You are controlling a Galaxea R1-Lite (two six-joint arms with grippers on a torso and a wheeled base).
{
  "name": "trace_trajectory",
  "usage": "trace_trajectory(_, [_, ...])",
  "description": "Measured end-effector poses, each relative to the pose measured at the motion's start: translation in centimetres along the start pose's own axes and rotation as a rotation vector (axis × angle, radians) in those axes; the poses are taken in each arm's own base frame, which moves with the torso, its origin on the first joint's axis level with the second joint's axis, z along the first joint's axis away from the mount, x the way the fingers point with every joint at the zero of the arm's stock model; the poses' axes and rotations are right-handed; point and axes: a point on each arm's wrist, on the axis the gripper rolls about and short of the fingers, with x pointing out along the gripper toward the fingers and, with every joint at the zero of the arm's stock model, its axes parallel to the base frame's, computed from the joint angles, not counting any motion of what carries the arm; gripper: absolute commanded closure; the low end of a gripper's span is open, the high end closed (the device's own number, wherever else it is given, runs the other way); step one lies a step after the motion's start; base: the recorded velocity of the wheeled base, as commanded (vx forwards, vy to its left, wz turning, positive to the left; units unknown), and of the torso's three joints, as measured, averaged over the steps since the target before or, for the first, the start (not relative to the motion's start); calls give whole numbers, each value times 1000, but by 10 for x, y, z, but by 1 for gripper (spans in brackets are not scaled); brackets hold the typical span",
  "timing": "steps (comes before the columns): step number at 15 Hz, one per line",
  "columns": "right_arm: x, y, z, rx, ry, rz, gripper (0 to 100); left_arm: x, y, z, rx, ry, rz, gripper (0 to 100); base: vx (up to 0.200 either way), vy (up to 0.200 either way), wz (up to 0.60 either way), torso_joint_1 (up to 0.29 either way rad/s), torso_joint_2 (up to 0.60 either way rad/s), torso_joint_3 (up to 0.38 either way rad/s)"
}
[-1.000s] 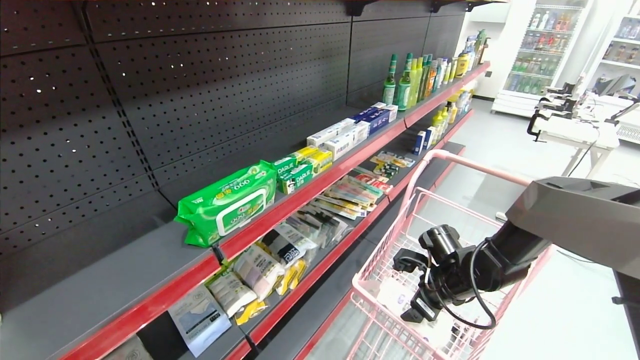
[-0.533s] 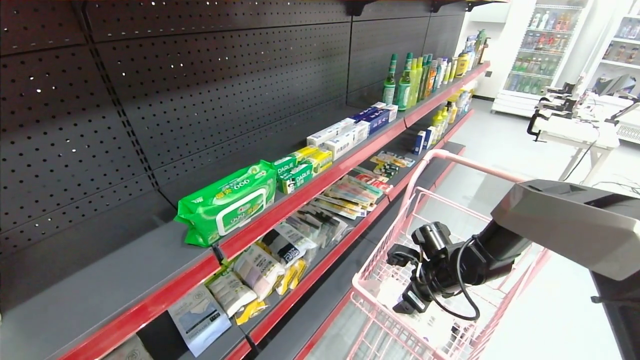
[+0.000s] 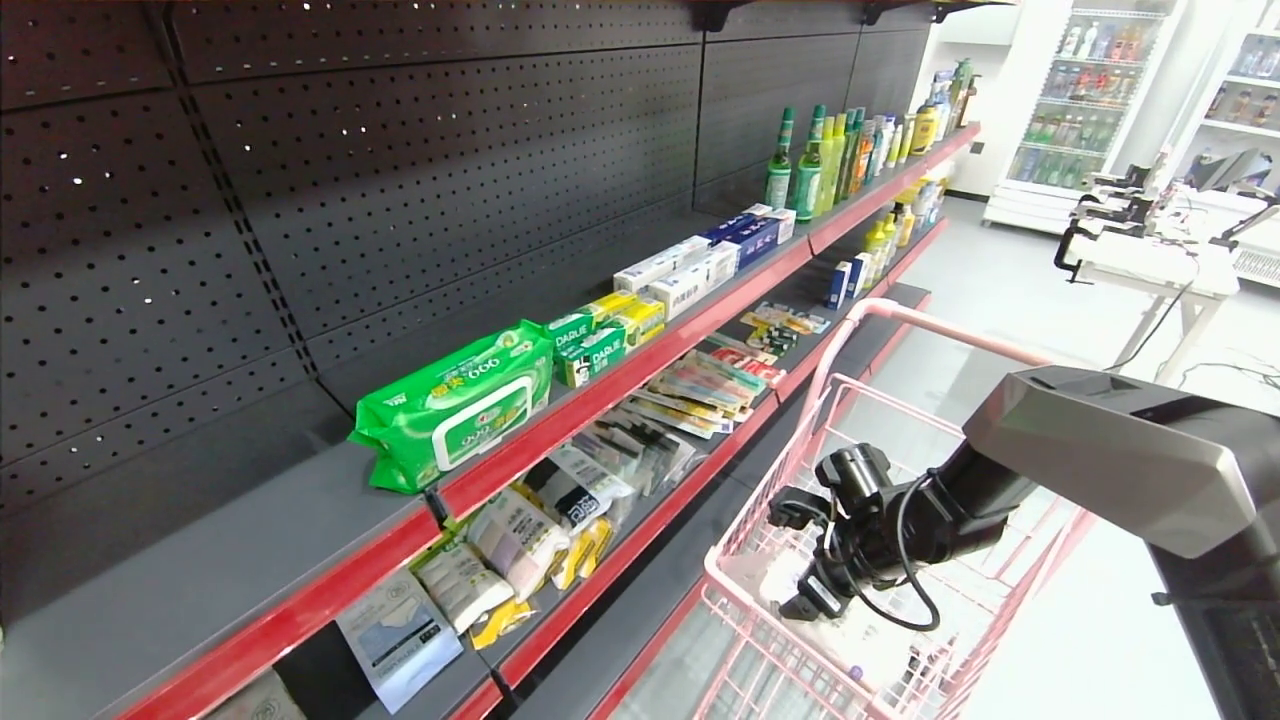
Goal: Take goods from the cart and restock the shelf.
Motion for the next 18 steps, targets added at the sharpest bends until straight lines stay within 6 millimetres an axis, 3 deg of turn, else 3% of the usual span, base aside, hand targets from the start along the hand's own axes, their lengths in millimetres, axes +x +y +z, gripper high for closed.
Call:
trace_trajectory(9, [4, -5, 8, -6, -3, -10, 0, 0, 0, 0, 0, 1, 0, 0, 0, 0, 0, -75, 167, 95])
trace_trajectory(18, [6, -11, 12, -62, 61, -29, 0, 0, 0, 0, 0, 0, 0, 0, 0, 0, 0, -2, 6, 4])
